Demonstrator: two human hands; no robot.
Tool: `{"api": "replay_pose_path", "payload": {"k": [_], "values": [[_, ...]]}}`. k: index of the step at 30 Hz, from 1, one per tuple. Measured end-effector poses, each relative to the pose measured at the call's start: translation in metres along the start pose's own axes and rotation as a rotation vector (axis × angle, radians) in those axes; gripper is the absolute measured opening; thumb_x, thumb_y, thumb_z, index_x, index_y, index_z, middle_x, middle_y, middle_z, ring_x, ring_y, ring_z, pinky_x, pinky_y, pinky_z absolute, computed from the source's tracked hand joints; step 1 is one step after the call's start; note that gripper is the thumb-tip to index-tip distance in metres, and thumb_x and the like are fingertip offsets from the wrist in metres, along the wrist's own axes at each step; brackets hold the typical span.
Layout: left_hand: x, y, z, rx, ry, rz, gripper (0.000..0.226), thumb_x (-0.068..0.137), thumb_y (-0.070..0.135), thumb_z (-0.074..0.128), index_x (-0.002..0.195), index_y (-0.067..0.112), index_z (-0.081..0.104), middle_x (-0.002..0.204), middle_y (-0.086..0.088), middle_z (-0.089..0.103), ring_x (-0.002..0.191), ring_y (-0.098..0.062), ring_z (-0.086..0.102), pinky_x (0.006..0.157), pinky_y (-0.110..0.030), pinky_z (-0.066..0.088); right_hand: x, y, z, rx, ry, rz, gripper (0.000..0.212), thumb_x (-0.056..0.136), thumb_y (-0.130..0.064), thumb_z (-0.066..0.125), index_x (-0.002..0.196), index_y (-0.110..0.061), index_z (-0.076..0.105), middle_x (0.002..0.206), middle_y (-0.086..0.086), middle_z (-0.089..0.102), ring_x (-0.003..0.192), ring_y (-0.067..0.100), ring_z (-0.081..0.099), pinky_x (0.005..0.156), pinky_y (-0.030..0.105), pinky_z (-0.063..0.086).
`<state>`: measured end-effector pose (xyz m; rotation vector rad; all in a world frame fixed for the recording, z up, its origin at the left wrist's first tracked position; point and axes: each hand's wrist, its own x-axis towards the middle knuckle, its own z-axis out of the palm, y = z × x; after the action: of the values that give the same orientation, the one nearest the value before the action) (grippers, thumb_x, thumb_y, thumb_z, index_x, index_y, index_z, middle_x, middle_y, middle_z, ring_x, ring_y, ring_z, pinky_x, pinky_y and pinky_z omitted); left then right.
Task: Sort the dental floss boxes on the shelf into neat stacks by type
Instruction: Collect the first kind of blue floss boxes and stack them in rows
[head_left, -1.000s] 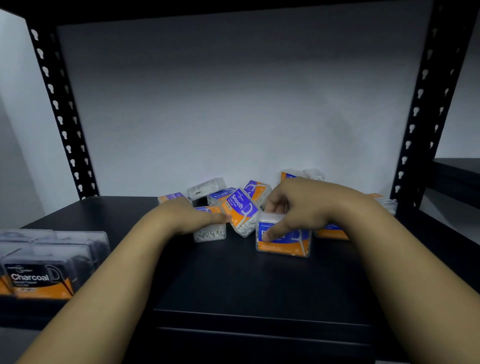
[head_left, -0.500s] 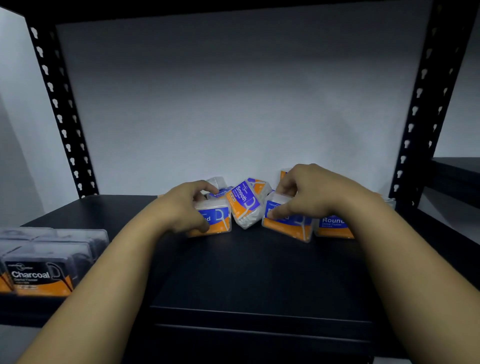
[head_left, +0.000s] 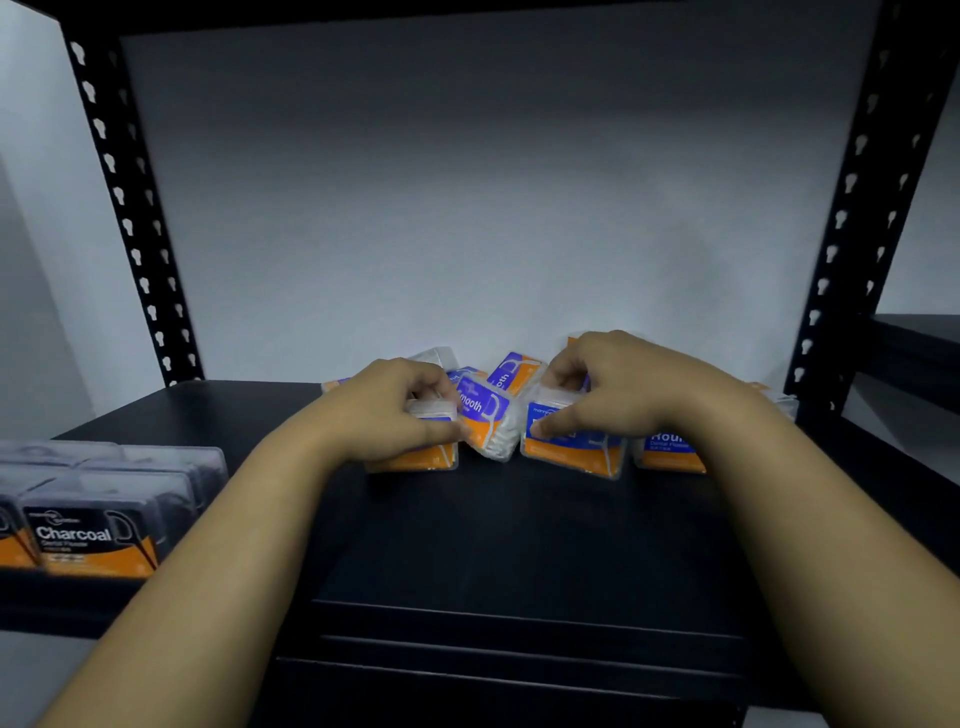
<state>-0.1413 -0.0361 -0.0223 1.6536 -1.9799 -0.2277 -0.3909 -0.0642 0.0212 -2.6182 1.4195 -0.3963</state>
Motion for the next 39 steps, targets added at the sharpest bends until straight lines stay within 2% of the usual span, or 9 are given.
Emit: {"api": "replay_pose_path", "payload": {"k": [4, 8, 13, 15, 18, 22, 28, 32, 39], "values": [[-0.001, 0.003, -0.001, 0.015, -0.033, -0.02, 0.025, 0.081, 0.043, 0.078, 0.1, 0.029, 0.067, 0.096, 0.016, 0.065, 0.089, 0.0, 0.06, 0.071, -0.018, 0.042, -0.008, 0.0, -0.009, 0.227, -0.064, -0.061, 0.025, 0.086, -0.042, 0.078, 0.103, -0.024, 0.078, 0.098, -0.005, 0.077, 0.089, 0.013, 0.074, 0.088, 0.038, 0.059], [-0.009, 0.008, -0.004, 0.105, -0.067, -0.004, 0.021, 0.084, 0.045, 0.073, 0.097, 0.03, 0.066, 0.095, 0.011, 0.065, 0.089, -0.012, 0.061, 0.075, -0.025, 0.047, -0.012, -0.01, -0.001, 0.277, -0.043, -0.115, 0.017, 0.093, -0.038, 0.071, 0.102, -0.024, 0.075, 0.098, -0.004, 0.077, 0.092, 0.014, 0.072, 0.086, 0.038, 0.055], [-0.026, 0.009, -0.019, 0.186, -0.191, 0.03, 0.04, 0.075, 0.071, 0.063, 0.097, 0.038, 0.063, 0.098, 0.013, 0.066, 0.093, -0.012, 0.063, 0.089, -0.038, 0.053, -0.017, -0.022, 0.015, 0.266, -0.083, -0.182, 0.004, 0.092, -0.038, 0.069, 0.093, -0.034, 0.068, 0.095, -0.008, 0.075, 0.09, 0.01, 0.071, 0.089, 0.041, 0.057], [-0.032, 0.011, -0.028, 0.23, -0.275, 0.045, 0.045, 0.07, 0.073, 0.065, 0.099, 0.04, 0.061, 0.099, 0.016, 0.067, 0.093, -0.01, 0.064, 0.089, -0.041, 0.054, -0.019, -0.027, 0.018, 0.264, -0.078, -0.195, 0.009, 0.092, -0.038, 0.068, 0.096, -0.03, 0.069, 0.094, -0.007, 0.075, 0.09, 0.013, 0.071, 0.089, 0.043, 0.057], [-0.038, 0.015, -0.042, 0.286, -0.374, 0.074, 0.037, 0.075, 0.056, 0.076, 0.102, 0.036, 0.061, 0.098, 0.015, 0.068, 0.09, -0.01, 0.066, 0.089, -0.043, 0.055, -0.02, -0.035, 0.019, 0.249, -0.071, -0.219, 0.017, 0.091, -0.038, 0.068, 0.1, -0.025, 0.069, 0.096, -0.004, 0.075, 0.092, 0.016, 0.071, 0.089, 0.046, 0.057], [-0.044, 0.021, -0.056, 0.287, -0.496, 0.077, 0.031, 0.08, 0.042, 0.081, 0.102, 0.03, 0.063, 0.097, 0.012, 0.072, 0.089, -0.012, 0.071, 0.088, -0.04, 0.058, -0.019, -0.047, 0.021, 0.227, -0.067, -0.243, 0.014, 0.09, -0.038, 0.069, 0.099, -0.027, 0.068, 0.094, -0.005, 0.074, 0.089, 0.014, 0.07, 0.087, 0.043, 0.057], [-0.05, 0.016, -0.075, 0.244, -0.612, 0.102, 0.031, 0.08, 0.037, 0.084, 0.105, 0.026, 0.07, 0.099, 0.012, 0.078, 0.091, -0.01, 0.075, 0.09, -0.042, 0.06, -0.015, -0.068, 0.034, 0.162, -0.06, -0.291, 0.007, 0.085, -0.045, 0.068, 0.087, -0.04, 0.063, 0.088, -0.011, 0.07, 0.079, 0.003, 0.065, 0.073, 0.029, 0.054], [-0.054, 0.01, -0.083, 0.259, -0.644, 0.111, 0.033, 0.079, 0.042, 0.083, 0.105, 0.026, 0.071, 0.099, 0.013, 0.079, 0.088, -0.007, 0.075, 0.09, -0.04, 0.06, -0.017, -0.083, 0.046, 0.17, -0.06, -0.324, 0.013, 0.09, -0.033, 0.072, 0.102, -0.031, 0.068, 0.094, -0.011, 0.069, 0.082, -0.002, 0.063, 0.071, 0.015, 0.049], [-0.068, -0.005, -0.091, 0.32, -0.618, 0.204, 0.033, 0.079, 0.051, 0.08, 0.104, 0.032, 0.068, 0.097, 0.018, 0.076, 0.085, -0.002, 0.073, 0.086, -0.039, 0.06, -0.021, -0.095, 0.064, 0.132, -0.046, -0.289, 0.028, 0.085, -0.043, 0.072, 0.111, -0.033, 0.066, 0.099, -0.015, 0.07, 0.09, 0.001, 0.065, 0.08, 0.028, 0.056]]}}
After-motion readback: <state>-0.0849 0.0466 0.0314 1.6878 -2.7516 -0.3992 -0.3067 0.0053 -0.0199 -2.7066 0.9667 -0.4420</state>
